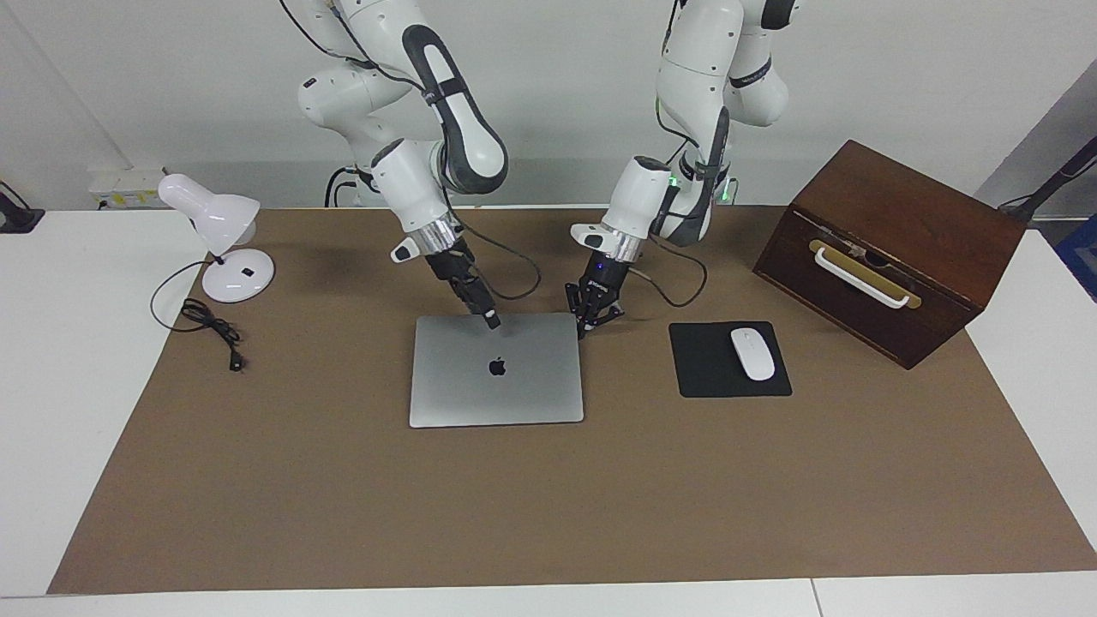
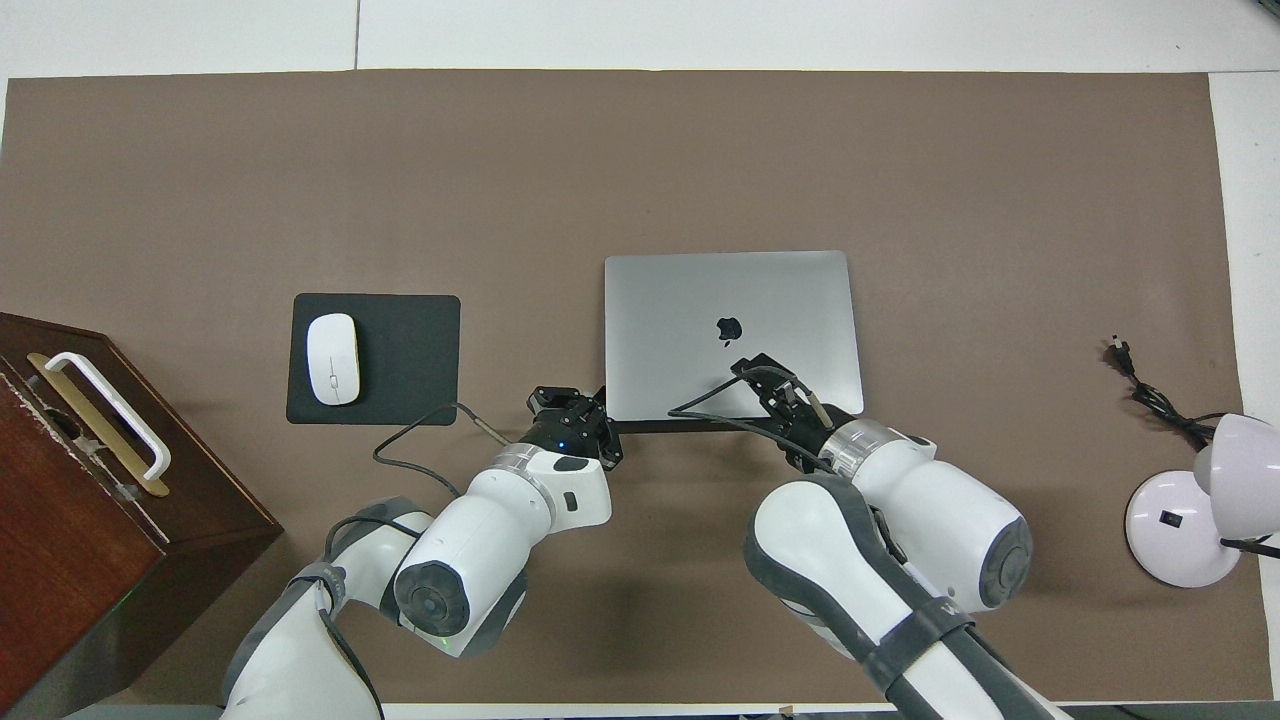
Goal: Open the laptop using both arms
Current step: 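Lift the laptop lid upward and away with the right gripper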
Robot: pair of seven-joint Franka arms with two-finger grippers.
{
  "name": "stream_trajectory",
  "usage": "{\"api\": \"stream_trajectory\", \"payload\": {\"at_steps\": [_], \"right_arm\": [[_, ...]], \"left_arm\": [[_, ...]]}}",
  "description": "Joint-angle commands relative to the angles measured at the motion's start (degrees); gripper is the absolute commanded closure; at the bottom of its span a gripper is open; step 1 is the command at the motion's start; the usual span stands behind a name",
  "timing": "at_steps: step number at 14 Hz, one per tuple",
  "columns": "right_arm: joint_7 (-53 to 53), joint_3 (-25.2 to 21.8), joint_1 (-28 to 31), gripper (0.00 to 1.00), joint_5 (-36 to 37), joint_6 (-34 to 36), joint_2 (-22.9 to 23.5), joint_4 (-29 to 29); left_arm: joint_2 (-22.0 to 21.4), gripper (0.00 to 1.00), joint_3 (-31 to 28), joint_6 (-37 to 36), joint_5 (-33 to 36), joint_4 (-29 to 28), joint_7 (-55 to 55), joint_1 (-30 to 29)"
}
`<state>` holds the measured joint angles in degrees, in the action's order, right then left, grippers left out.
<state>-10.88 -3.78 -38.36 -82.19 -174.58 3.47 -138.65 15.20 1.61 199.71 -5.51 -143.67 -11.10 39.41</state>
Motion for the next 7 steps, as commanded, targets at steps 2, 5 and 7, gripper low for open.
{"api": "stream_trajectory", "payload": {"at_steps": [2,5,7], "right_arm": [[3.32,0.26,0.66,0.0,-2.36,-1.02,1.63,2.85],[3.41,0.26,0.66,0.0,-2.36,-1.02,2.42,4.69],[3.06,0.26,0.4,0.0,-2.36,-1.11,3.29,7.15]], "left_arm": [[1.76,1.0,-0.12,0.94,-0.3,1.81,0.11,2.25],[1.67,1.0,-0.03,0.94,-0.3,1.81,0.11,2.69],[1.67,1.0,-0.03,0.94,-0.38,1.73,0.12,2.77]]}}
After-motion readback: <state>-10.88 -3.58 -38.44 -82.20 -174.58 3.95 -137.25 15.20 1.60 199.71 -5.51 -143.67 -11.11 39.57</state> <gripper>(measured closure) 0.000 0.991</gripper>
